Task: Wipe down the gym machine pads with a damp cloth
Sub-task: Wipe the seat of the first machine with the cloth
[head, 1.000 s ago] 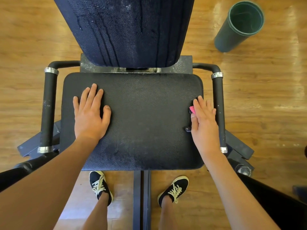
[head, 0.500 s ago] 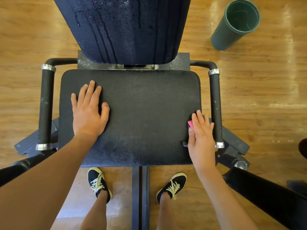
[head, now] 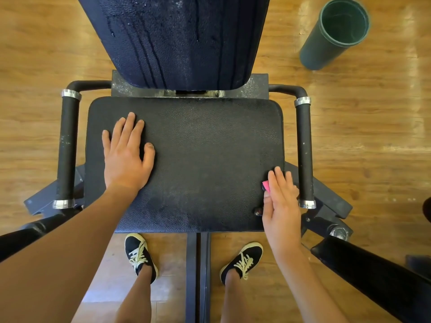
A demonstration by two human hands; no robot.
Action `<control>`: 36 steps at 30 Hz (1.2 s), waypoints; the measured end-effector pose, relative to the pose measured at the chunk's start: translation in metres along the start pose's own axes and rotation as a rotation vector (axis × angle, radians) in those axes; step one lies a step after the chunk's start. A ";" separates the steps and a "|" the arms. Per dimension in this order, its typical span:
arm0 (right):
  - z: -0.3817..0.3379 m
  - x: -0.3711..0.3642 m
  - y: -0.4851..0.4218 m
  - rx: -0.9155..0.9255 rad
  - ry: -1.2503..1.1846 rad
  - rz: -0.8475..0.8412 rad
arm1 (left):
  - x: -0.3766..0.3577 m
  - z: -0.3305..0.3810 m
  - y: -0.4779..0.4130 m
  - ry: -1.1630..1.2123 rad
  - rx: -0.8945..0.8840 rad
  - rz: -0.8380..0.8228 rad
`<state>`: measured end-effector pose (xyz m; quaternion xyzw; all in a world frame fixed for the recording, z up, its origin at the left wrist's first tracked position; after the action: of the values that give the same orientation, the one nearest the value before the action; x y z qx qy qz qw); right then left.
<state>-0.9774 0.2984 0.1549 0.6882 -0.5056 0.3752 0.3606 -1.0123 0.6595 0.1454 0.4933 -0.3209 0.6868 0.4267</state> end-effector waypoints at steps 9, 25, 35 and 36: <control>-0.004 0.001 -0.025 -0.027 -0.029 -0.033 | -0.001 -0.001 0.000 -0.003 0.005 0.006; -0.007 0.002 0.013 -0.079 -0.078 0.098 | 0.002 0.003 -0.002 -0.008 -0.033 -0.020; -0.004 -0.007 0.024 -0.058 -0.078 0.203 | 0.005 0.005 0.000 -0.024 -0.087 0.029; -0.005 -0.008 0.024 -0.058 -0.070 0.212 | 0.004 0.005 0.000 -0.032 -0.094 0.040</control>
<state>-1.0032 0.3002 0.1532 0.6330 -0.5985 0.3721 0.3206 -1.0113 0.6566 0.1509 0.4771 -0.3694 0.6713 0.4305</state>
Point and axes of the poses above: each hand's wrist, its own y-axis away from the middle knuckle, its own x-axis out of the back of the hand, z = x × y, the point moved 2 cm from there along -y, towards the middle knuckle, and after that the axes turned 2 degrees about -x, right-handed, at the moved point
